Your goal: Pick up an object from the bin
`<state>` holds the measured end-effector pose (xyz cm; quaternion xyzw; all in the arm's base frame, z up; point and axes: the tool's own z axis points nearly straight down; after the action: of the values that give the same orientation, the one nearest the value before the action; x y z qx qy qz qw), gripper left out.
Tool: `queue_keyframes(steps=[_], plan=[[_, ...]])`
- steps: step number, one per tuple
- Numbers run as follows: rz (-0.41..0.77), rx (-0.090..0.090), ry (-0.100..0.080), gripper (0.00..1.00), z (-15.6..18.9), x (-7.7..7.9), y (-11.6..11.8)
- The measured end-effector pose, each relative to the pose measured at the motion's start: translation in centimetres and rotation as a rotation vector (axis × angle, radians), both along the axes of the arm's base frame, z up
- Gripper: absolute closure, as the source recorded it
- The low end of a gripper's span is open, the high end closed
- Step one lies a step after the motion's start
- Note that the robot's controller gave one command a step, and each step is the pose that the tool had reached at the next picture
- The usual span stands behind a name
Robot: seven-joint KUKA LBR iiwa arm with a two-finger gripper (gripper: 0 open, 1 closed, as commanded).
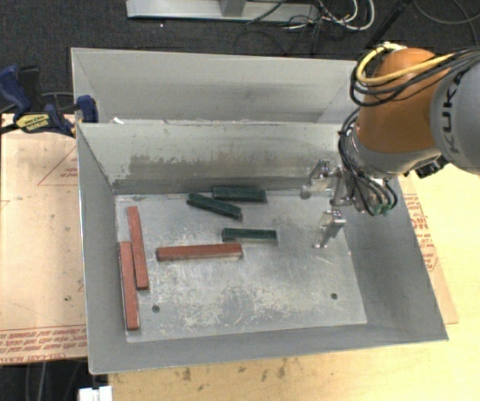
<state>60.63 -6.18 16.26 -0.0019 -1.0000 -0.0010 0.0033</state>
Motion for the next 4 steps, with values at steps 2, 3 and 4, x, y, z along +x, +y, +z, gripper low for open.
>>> queue_keyframes(steps=[2,3,4], plan=[[0.020,0.000,-0.020,1.00,-8.4,2.2,5.2],[0.020,0.000,-0.020,1.00,-8.4,2.2,5.2],[0.021,0.000,-0.020,1.00,-8.4,2.2,5.2]])
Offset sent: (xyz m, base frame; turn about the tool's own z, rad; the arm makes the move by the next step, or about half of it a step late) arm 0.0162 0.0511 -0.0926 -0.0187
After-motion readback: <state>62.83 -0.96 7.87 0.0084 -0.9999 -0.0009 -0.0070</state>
